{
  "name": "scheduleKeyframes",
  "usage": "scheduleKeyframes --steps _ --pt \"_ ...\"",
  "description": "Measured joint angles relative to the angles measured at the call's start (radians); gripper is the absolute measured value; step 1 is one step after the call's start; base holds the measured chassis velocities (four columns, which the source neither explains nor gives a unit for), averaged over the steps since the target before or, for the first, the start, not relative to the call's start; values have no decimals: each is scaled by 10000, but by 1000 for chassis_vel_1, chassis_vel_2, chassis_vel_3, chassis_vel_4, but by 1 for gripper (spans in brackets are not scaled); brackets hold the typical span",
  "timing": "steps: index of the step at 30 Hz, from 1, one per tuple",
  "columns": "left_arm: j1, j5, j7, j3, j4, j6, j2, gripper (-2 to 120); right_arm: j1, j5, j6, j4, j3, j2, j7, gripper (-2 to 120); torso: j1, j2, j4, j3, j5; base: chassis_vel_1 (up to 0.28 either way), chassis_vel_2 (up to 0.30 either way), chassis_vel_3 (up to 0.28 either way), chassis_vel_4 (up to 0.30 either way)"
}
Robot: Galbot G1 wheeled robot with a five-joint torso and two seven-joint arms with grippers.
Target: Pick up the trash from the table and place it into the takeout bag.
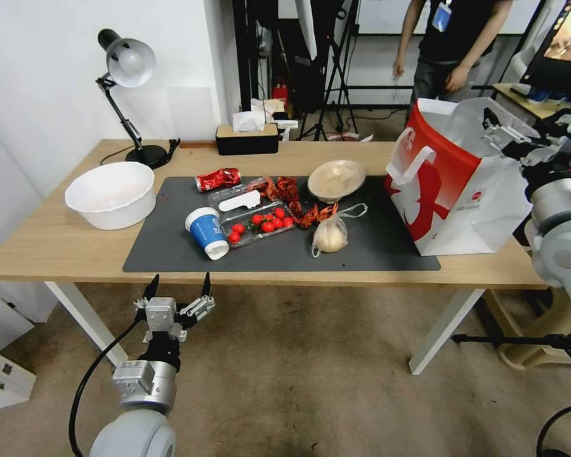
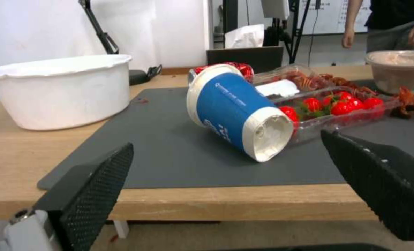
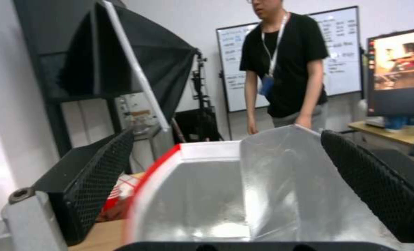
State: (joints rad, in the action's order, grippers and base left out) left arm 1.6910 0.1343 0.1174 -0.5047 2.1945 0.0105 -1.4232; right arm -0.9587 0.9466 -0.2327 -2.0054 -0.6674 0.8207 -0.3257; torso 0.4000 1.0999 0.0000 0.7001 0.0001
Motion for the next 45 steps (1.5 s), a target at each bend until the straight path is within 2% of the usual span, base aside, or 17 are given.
scheduleKeyframes --steps 3,10,14,20,26,30,32,33,37,45 --pt "-33 3 0 -2 -61 -3 -14 100 -85 -48 3 -37 22 19 169 100 0 0 0 0 -1 0 0 0 0" --pt "-52 16 0 -4 -116 -4 -12 100 -595 184 29 -1077 46 219 568 100 0 2 1 -1 -2 0 0 0 0" --pt "-50 21 8 0 -159 7 -12 100 -1846 -115 -70 -2197 211 696 1026 100 -1 2 1 -1 -3 0 0 0 0" --pt "-66 49 2 13 -218 28 9 100 -3531 -1133 56 -2862 273 1356 1547 100 -1 2 0 -1 -2 0 0 0 0" --pt "-85 109 -22 29 -279 64 29 100 -5642 -2996 1168 -2909 360 2308 2140 100 -1 3 0 -2 -4 0 0 0 0" --pt "-89 119 -26 36 -299 78 34 100 -6234 -3468 1721 -2758 476 2589 2246 100 0 2 -2 -2 -2 0 0 0 0" --pt "-97 137 -32 47 -343 101 42 100 -6883 -4127 2658 -2371 657 2991 2356 100 -1 2 0 -2 -2 0 0 0 0" --pt "-97 137 -32 47 -343 101 42 100 -6883 -4127 2658 -2371 657 2991 2356 100 -1 2 0 -2 -2 0 0 0 0" --pt "-100 167 -48 44 -389 161 91 100 -7605 -4620 3810 -1802 923 3564 2579 100 -1 3 0 -2 -3 0 0 0 0" --pt "-97 171 -70 68 -422 165 91 100 -7734 -4886 4140 -1449 1330 3857 2657 100 -1 2 1 -2 -2 0 0 0 0"
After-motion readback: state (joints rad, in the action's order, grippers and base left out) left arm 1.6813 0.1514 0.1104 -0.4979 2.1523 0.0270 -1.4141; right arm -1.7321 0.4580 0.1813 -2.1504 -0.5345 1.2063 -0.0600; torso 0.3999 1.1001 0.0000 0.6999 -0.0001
